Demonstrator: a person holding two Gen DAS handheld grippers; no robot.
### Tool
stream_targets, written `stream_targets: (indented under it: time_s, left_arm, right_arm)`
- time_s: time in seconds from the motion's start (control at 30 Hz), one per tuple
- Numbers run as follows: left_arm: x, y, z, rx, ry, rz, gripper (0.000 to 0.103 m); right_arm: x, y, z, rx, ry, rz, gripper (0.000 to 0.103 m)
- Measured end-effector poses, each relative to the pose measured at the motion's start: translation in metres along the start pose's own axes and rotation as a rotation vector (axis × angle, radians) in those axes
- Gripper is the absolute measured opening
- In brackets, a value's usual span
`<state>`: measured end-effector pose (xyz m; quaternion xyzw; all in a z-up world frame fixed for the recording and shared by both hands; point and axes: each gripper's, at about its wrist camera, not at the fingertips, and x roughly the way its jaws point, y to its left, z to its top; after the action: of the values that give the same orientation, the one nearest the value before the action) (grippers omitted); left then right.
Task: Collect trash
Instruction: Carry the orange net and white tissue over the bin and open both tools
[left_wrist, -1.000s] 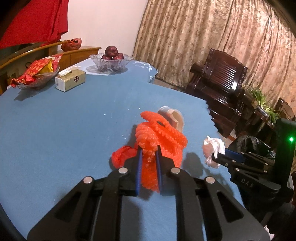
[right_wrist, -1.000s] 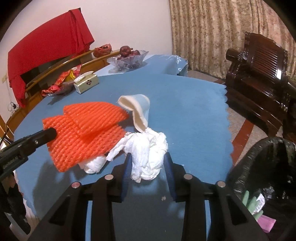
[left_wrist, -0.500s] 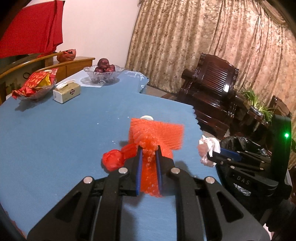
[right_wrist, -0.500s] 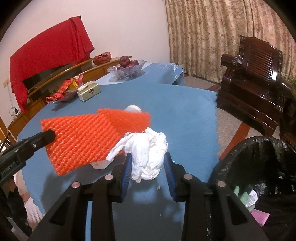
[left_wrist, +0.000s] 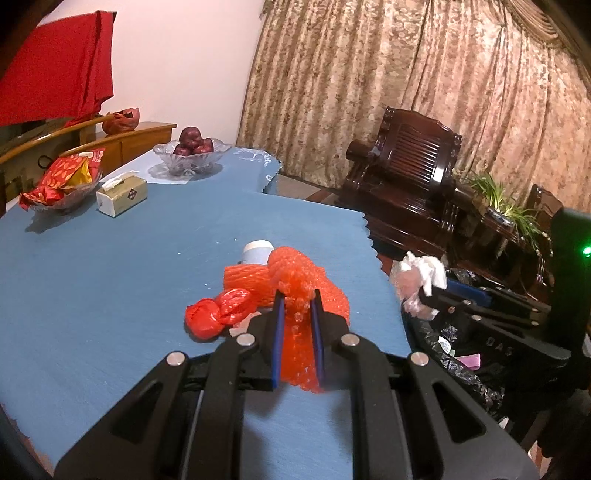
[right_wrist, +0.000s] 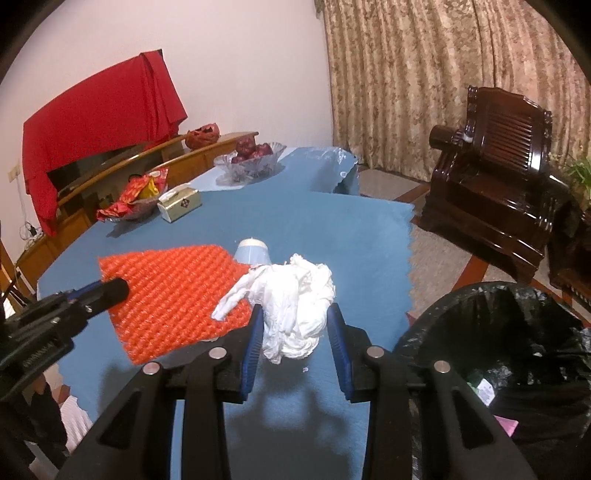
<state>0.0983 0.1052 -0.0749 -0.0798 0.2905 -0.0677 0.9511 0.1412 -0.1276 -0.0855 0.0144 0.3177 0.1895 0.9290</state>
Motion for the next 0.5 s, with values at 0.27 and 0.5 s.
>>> stream_targets:
  time_s: [0.27,0.5]
  left_arm:
    - [-0.004,-0.013,0.001,0.018,-0.005,-0.02,0.013]
    - [-0.005,-0.032,0.0,0.03,-0.005,-0.041,0.013]
  right_arm:
    - [-0.029,-0.008,0.002,0.006,-0.033,-0.016,0.035]
    - [-0.053,-0.018,-0.002,0.022,-0.053,-0.043,0.035]
